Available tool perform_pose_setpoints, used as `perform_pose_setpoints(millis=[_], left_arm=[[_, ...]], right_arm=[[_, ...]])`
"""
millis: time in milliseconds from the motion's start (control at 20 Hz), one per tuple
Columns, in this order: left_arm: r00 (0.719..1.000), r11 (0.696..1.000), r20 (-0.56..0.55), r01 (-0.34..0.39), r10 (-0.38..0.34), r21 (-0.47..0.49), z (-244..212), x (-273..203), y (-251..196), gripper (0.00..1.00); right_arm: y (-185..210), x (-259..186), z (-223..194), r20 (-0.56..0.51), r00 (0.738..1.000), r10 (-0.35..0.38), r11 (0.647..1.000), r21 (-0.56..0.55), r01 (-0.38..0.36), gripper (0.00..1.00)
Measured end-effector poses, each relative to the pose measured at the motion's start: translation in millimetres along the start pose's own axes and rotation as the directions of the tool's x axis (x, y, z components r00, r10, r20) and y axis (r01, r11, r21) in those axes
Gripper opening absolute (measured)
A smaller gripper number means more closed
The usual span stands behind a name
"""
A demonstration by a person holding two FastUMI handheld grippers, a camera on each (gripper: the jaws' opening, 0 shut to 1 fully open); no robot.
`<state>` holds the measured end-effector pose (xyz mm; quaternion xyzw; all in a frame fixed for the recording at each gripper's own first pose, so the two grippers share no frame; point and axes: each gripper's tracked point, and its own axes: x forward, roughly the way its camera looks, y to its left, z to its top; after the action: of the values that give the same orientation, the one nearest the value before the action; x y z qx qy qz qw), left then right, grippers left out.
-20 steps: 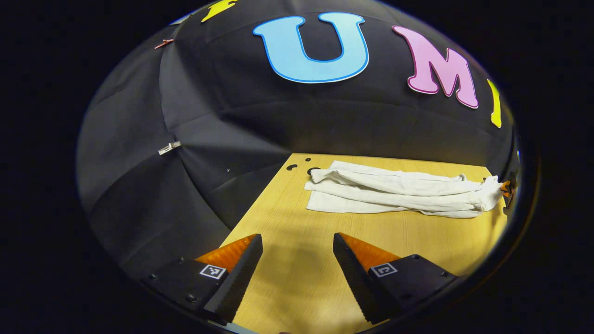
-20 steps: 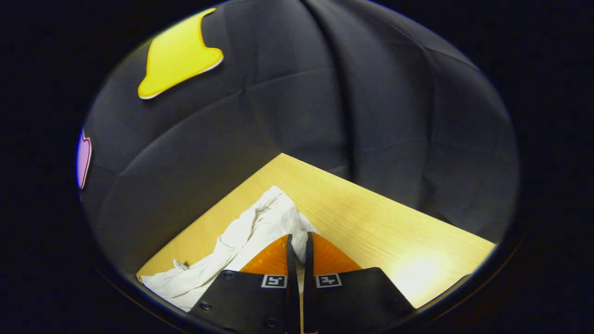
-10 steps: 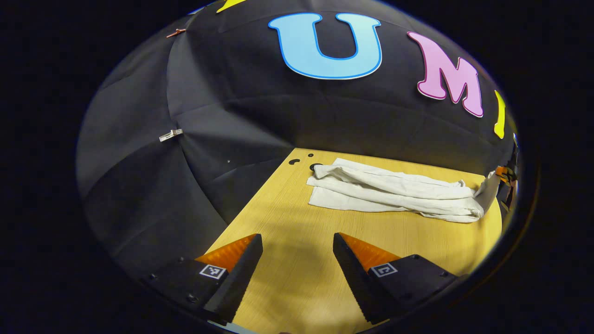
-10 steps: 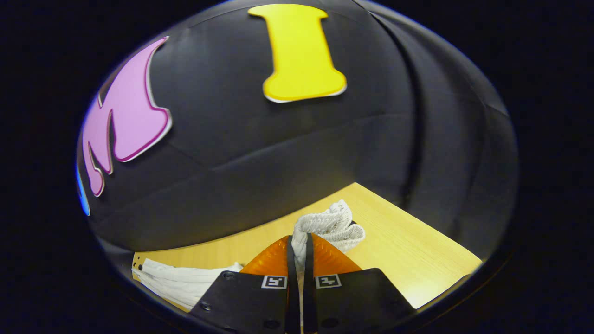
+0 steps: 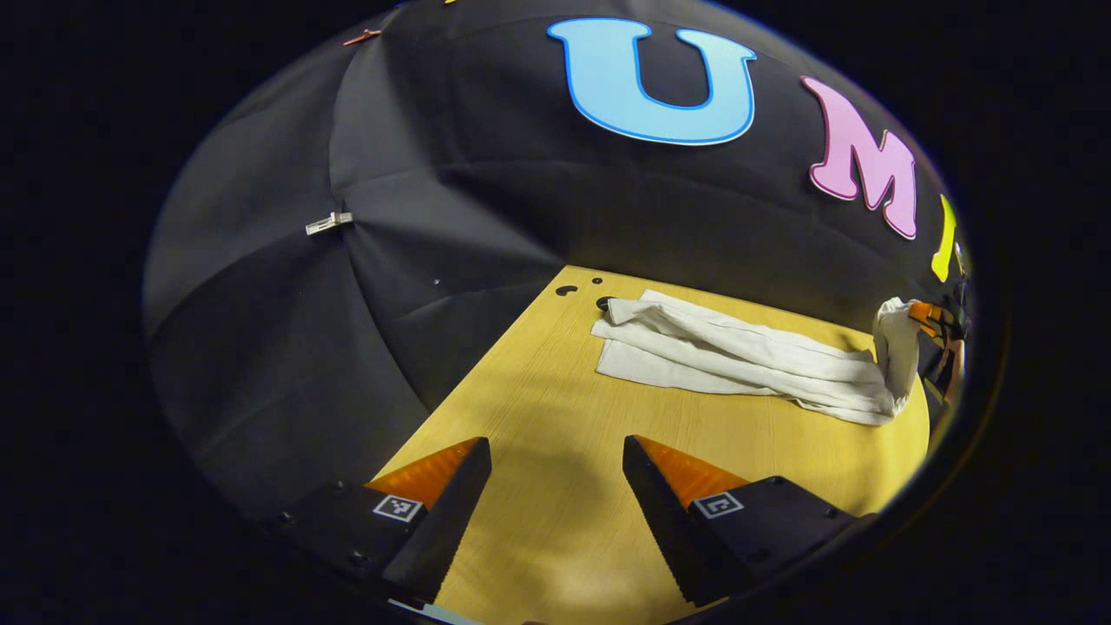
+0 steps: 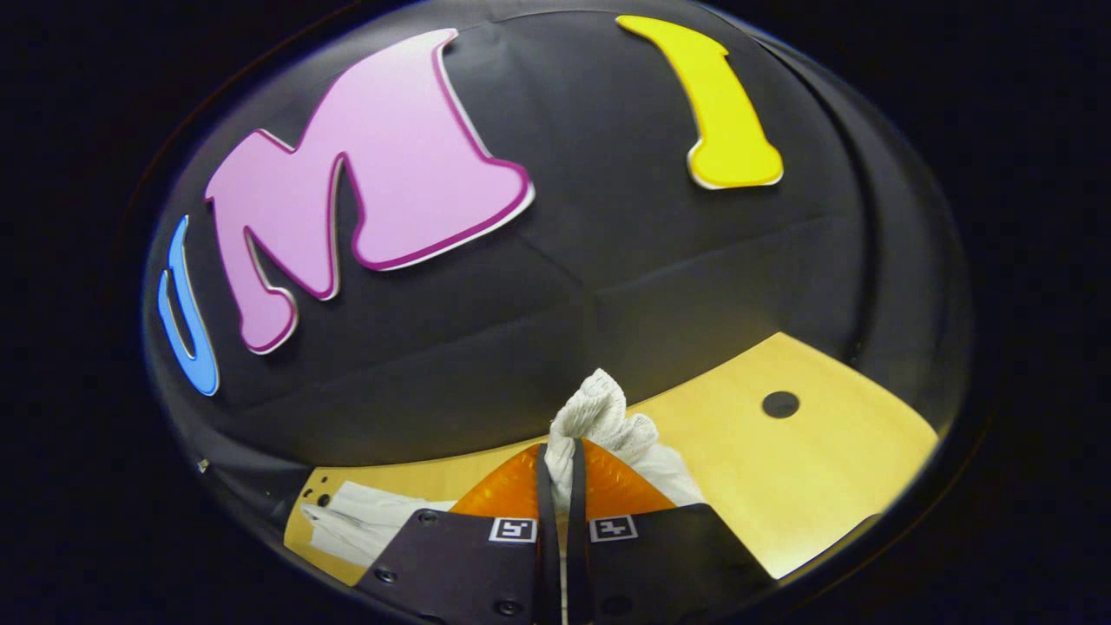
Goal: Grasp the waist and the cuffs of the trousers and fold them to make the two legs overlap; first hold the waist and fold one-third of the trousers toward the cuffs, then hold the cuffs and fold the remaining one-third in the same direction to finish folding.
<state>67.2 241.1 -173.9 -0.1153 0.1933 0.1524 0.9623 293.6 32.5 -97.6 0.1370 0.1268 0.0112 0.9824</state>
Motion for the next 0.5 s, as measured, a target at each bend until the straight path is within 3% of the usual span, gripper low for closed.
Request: perform_pose_setpoints(millis=[150, 300, 500], left_arm=[[0.998, 0.994, 0.031, 0.060, -0.057, -0.093, 2.2, 11.0, -12.9, 0.98], [0.984, 0.961, 0.102, 0.167, -0.148, -0.220, 15.1, 20.0, -33.3, 0.96], [0.968, 0.927, 0.175, 0.226, -0.179, -0.300, 35.3, 38.3, -47.5, 0.96]], right_arm=[[32.8, -3.2, -33.6, -0.039, 0.998, 0.047, 0.999, 0.002, -0.047, 0.07], [69.5, -12.1, -58.7, -0.049, 0.994, 0.099, 0.995, 0.007, -0.099, 0.07], [91.9, -17.7, -110.2, -0.110, 0.986, 0.125, 0.992, -0.011, -0.127, 0.07]])
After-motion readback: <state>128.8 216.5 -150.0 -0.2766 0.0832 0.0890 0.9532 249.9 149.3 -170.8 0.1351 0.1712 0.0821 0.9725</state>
